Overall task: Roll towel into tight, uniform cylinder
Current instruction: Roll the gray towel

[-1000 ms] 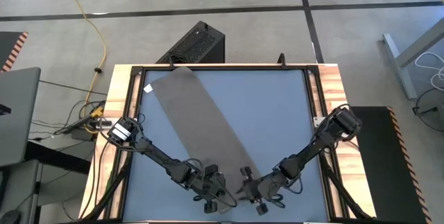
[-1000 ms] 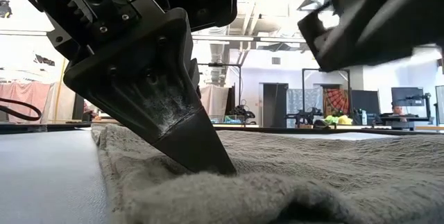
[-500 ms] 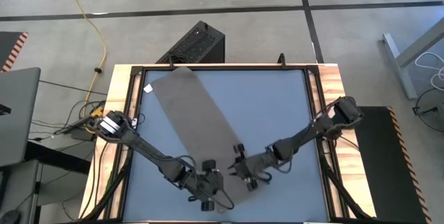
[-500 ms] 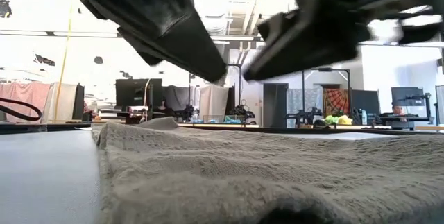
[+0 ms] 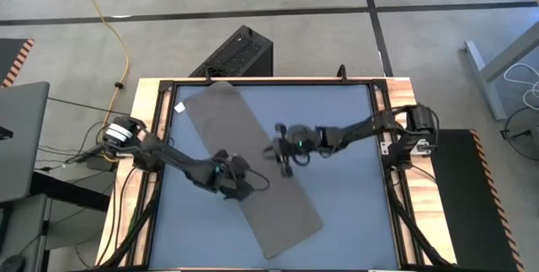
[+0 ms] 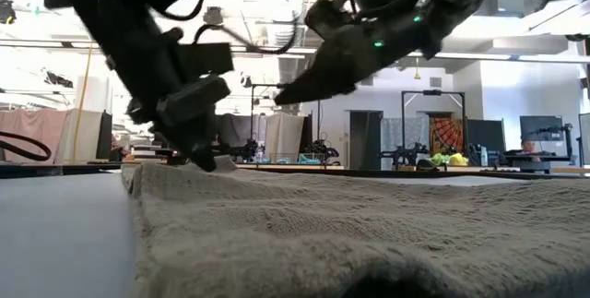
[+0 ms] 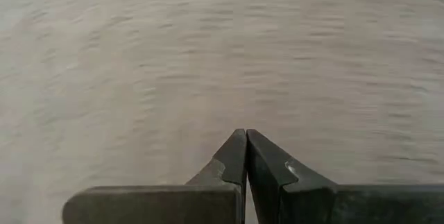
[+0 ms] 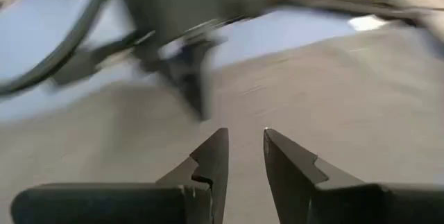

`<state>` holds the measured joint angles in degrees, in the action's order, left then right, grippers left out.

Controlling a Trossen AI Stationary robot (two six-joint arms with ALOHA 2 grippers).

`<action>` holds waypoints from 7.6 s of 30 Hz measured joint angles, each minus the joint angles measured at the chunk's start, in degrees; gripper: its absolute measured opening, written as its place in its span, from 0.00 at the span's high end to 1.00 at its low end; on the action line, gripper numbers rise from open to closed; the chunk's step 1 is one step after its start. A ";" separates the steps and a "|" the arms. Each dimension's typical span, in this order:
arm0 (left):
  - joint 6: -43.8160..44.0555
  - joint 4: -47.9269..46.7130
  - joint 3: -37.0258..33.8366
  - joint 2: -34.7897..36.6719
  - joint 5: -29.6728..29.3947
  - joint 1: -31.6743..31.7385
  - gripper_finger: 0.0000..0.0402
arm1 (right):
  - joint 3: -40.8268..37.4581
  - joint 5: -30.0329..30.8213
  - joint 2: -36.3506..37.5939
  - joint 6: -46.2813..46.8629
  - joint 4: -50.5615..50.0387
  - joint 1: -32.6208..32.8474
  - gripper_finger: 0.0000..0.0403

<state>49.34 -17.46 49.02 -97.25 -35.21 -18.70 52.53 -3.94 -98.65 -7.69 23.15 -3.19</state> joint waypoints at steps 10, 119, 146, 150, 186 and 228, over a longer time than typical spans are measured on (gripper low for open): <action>-0.23 4.13 -13.50 7.22 3.21 13.41 1.00 | 0.09 -9.54 -8.01 6.43 3.95 -9.81 0.71; -11.36 -25.41 44.91 -31.08 17.38 -23.72 0.97 | -8.81 24.84 -1.05 -6.91 -18.29 43.97 0.83; 11.95 18.88 24.77 -23.93 19.52 -27.97 1.00 | -8.79 -5.81 0.23 33.11 -17.49 33.47 0.97; 16.46 28.44 13.65 -16.52 17.42 -28.02 1.00 | -8.74 -5.96 -1.42 37.92 -16.81 32.99 0.97; 29.77 30.44 10.40 -12.77 28.88 -24.72 0.94 | -8.84 -12.76 -0.68 50.76 -17.05 30.35 0.97; -8.20 15.07 28.75 -14.65 8.12 -20.81 0.60 | -8.81 -9.85 -1.01 50.78 -18.07 30.09 0.95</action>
<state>41.14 -2.39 77.77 -111.90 -27.09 -39.51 43.72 -13.79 -99.66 43.09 5.08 26.89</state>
